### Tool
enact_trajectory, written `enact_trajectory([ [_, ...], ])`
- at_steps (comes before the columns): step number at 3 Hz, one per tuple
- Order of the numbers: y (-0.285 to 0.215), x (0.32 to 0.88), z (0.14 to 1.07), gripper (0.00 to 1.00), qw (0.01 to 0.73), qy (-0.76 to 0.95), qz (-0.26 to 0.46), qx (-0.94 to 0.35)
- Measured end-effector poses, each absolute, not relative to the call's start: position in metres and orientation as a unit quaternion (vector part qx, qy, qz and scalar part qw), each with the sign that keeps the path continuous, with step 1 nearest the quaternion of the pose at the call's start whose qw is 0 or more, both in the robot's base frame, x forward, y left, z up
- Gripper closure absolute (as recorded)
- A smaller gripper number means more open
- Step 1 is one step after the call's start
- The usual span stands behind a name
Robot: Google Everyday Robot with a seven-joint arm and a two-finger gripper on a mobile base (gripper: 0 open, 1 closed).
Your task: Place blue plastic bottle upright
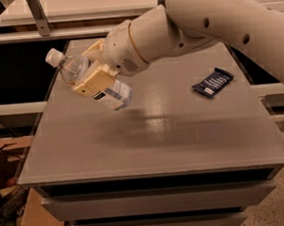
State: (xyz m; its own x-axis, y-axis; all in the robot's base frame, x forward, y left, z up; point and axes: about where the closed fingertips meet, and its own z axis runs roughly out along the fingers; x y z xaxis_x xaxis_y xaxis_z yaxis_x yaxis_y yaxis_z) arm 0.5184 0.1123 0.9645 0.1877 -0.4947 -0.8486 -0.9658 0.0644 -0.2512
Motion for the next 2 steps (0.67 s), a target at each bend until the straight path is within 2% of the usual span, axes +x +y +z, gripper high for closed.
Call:
enact_trajectory([
  [2,0.1225,0.5158,0.9840,1.00,0.541,0.515,0.317,-0.585],
])
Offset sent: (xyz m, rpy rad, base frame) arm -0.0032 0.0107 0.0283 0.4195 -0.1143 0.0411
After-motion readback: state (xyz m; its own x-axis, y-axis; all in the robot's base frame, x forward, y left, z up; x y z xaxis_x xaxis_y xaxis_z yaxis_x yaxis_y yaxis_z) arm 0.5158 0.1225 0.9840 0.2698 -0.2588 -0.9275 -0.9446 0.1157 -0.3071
